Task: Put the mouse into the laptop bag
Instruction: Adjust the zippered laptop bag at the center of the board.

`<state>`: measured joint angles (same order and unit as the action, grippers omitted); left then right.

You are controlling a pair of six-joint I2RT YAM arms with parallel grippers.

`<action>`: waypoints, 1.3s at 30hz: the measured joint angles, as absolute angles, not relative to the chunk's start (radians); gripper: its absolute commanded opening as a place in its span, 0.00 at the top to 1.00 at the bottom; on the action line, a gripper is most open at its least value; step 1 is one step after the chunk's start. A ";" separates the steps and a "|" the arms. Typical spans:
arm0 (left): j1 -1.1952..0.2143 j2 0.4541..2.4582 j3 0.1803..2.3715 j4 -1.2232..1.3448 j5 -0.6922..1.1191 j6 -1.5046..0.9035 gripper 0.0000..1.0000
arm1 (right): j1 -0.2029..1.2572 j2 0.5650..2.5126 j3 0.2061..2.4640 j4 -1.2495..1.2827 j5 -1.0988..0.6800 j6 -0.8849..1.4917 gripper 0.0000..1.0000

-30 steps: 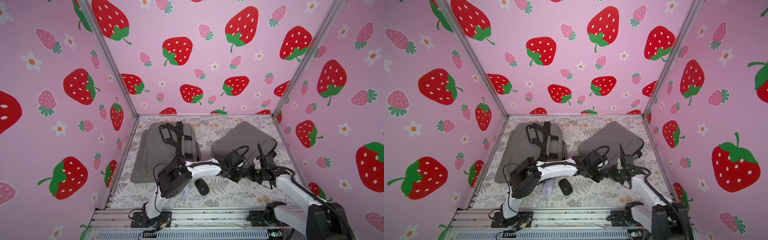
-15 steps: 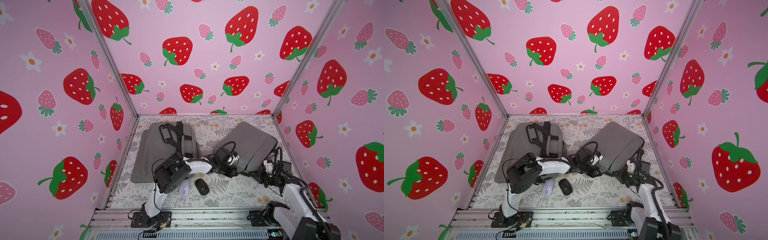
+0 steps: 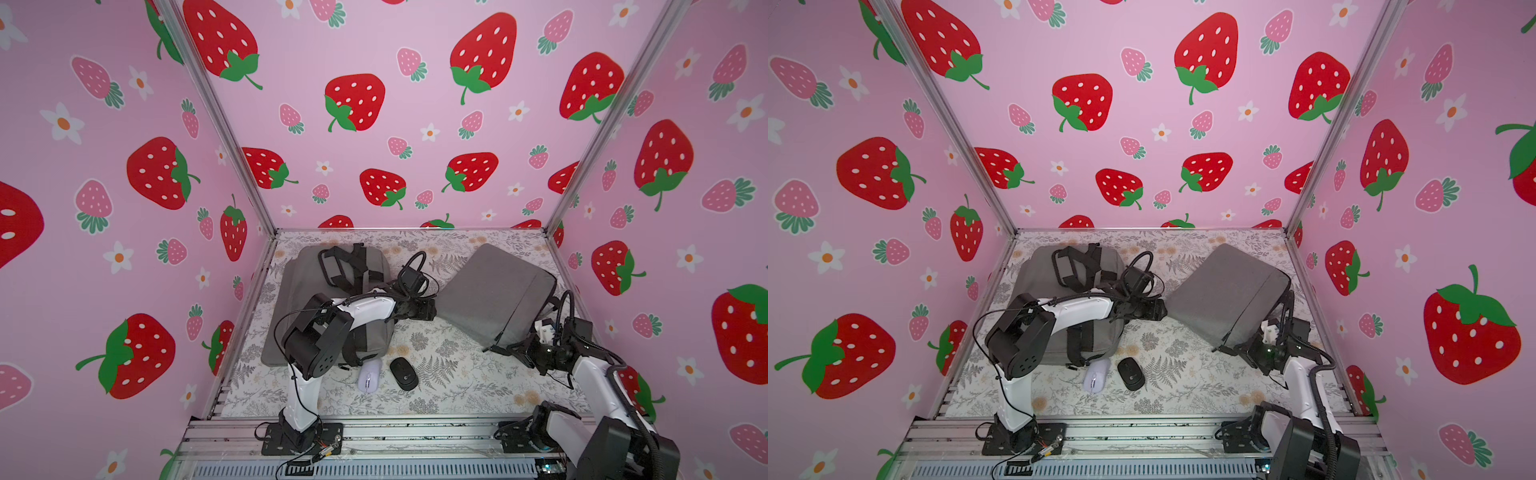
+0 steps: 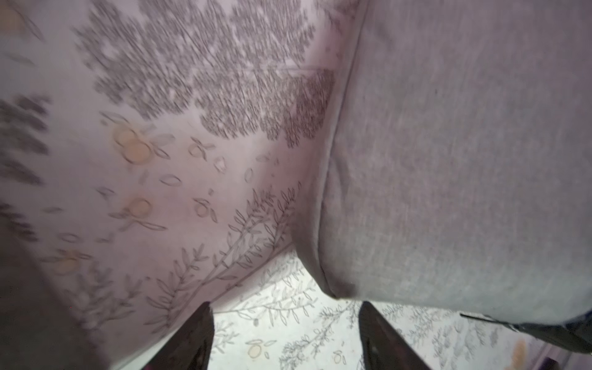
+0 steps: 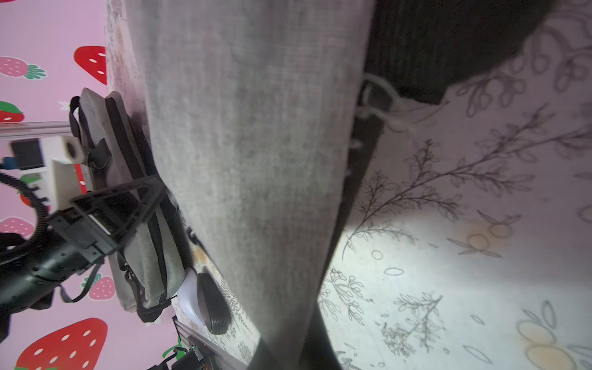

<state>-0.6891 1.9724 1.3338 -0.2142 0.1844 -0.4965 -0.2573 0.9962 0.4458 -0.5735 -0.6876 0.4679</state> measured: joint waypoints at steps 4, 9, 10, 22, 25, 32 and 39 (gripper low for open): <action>-0.681 2.016 1.486 -0.235 0.171 -0.496 0.14 | -0.255 1.010 0.459 -0.594 -0.649 0.462 1.00; -0.680 2.119 1.612 -0.222 0.202 -0.502 0.13 | -0.229 1.027 0.487 -0.616 -0.586 0.455 1.00; -0.680 2.140 1.625 -0.223 0.207 -0.502 0.13 | -0.225 1.036 0.493 -0.619 -0.577 0.453 1.00; -0.733 2.265 1.706 -0.236 0.237 -0.527 0.86 | -0.200 1.235 0.604 -0.624 -0.479 0.447 1.00; -0.747 2.257 1.701 -0.229 0.234 -0.535 0.91 | -0.200 1.284 0.648 -0.615 -0.429 0.451 1.00; -0.806 2.260 1.724 -0.262 0.209 -0.554 0.92 | -0.222 1.351 0.772 -0.600 -0.289 0.472 1.00; -0.857 2.394 1.950 -0.351 0.218 -0.553 0.93 | -0.307 1.453 0.853 -0.538 -0.213 0.472 1.00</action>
<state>-0.8566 2.3939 1.9503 -0.3508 0.2180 -0.5529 -0.3073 1.4532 0.8532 -0.5385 -0.2134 0.4721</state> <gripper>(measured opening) 0.088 0.073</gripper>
